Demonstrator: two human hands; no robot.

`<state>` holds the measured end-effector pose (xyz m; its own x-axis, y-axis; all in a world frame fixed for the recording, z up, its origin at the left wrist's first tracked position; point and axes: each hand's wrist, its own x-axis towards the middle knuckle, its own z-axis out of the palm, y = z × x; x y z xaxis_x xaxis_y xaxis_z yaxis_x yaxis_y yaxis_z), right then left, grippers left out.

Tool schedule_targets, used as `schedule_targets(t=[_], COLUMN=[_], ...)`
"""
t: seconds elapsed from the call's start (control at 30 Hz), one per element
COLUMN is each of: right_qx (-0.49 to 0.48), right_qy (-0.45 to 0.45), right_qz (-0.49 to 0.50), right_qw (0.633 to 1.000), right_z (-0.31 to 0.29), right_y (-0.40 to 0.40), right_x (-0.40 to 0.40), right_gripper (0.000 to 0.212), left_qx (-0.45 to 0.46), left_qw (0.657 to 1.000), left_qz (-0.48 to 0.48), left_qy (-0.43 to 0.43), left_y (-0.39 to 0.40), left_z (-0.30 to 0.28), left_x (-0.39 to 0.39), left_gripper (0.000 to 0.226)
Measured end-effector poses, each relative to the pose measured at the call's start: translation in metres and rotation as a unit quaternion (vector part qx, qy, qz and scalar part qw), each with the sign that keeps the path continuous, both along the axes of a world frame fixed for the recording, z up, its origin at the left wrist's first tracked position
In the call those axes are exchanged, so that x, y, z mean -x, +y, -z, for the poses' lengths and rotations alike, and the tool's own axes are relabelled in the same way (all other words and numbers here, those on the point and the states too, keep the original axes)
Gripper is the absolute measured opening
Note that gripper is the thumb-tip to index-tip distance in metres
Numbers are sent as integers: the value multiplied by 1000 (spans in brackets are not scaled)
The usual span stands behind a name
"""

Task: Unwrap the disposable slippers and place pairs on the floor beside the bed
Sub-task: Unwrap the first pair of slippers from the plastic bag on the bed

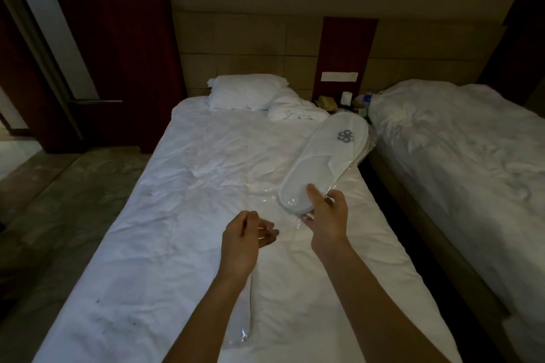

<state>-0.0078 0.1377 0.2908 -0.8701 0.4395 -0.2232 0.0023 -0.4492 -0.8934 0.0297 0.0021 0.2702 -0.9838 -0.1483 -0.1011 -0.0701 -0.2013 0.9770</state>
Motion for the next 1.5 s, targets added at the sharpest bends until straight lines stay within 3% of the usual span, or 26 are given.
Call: schedule_targets(t=[0.53, 0.73, 0.87, 1.03, 1.1, 1.2, 1.3, 1.4, 1.5], right_qx=[46, 45, 54, -4, -39, -90, -103, -117, -117], right_qy=[-13, -6, 4, 59, 79, 97, 102, 102, 99], right_qz=[-25, -49, -62, -112, -143, -196, -233, -261, -284], right_qw=[999, 998, 997, 992, 986, 972, 962, 953, 947], right_z=[-4, -3, -1, -12, -19, -30, -36, -34, -32], right_y=[5, 9, 16, 40, 48, 53, 52, 49, 45], right_x=[-1, -1, 1, 7, 8, 9, 8, 6, 5], right_gripper=[26, 25, 27, 12, 8, 23, 24, 25, 34], left_qx=[-99, -81, -139, -164, -124, 15, 131, 118, 34], left_qw=[990, 989, 980, 973, 975, 997, 990, 980, 969], left_qz=[52, 73, 105, -150, -182, -76, 54, 160, 232], left_qy=[-88, -97, -101, -61, -35, -6, -7, -31, -83], left_y=[-8, -7, -11, -32, -46, -47, -33, -17, -6], left_z=[12, 27, 42, 27, 0, -48, -86, -101, -93], left_x=[2, -3, -15, 0, 19, 47, 67, 76, 75], left_gripper=[45, 56, 61, 47, 39, 38, 56, 62, 59])
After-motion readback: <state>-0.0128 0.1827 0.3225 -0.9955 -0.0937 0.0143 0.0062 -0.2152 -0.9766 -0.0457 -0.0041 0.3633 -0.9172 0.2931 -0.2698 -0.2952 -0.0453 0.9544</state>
